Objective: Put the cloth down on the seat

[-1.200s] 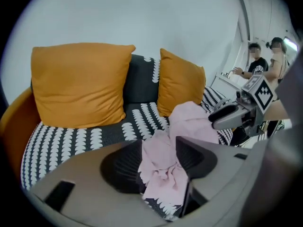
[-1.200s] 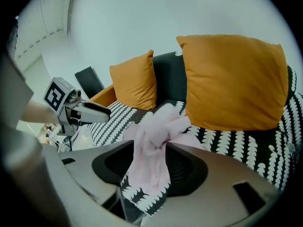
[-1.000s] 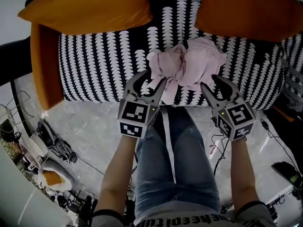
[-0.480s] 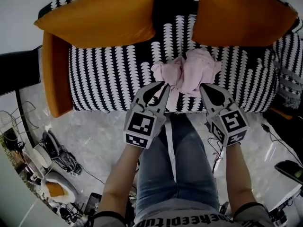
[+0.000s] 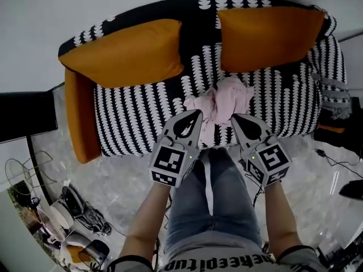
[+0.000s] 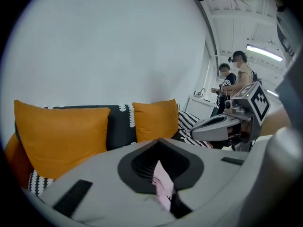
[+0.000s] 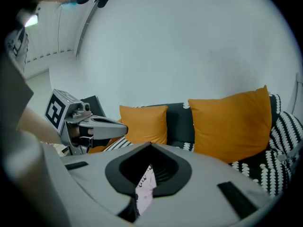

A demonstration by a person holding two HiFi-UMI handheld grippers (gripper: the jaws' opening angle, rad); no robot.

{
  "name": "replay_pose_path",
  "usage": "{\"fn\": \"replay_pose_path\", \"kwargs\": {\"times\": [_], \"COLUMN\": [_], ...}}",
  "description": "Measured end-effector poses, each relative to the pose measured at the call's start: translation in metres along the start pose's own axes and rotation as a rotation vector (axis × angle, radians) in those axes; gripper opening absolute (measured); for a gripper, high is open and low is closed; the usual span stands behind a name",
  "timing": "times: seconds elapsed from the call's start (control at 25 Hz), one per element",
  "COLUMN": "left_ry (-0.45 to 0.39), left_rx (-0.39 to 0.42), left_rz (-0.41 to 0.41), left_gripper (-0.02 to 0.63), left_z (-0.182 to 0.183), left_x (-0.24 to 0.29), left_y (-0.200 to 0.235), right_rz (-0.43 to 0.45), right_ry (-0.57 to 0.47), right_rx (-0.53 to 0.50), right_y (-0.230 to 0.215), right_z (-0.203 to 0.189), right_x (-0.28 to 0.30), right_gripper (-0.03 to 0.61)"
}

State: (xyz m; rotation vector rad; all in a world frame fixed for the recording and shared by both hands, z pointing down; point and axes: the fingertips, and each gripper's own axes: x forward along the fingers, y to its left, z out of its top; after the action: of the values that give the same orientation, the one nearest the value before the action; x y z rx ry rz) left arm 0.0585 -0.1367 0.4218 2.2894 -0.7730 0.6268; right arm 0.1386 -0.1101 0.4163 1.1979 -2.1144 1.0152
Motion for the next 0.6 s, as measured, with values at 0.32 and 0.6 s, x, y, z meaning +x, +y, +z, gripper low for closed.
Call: {"fn": "replay_pose_path", "kwargs": {"times": [0.32,0.6], "left_ry": [-0.083,-0.155], "left_rx": [0.088,0.145], "left_rz": [-0.099,-0.179], "left_gripper": [0.017,0.017], "left_z": [0.062,0.107], "left_x": [-0.036,-0.077], "left_y": [-0.024,-0.053], "right_rz": [-0.060,-0.097], "right_ry": [-0.128,-0.229], "right_rx": [-0.001,-0.028], "right_y": [0.032,0.071], "right_z": [0.059,0.098], "right_x": [-0.045,-0.084], "right_gripper": [-0.003,-0.002]}}
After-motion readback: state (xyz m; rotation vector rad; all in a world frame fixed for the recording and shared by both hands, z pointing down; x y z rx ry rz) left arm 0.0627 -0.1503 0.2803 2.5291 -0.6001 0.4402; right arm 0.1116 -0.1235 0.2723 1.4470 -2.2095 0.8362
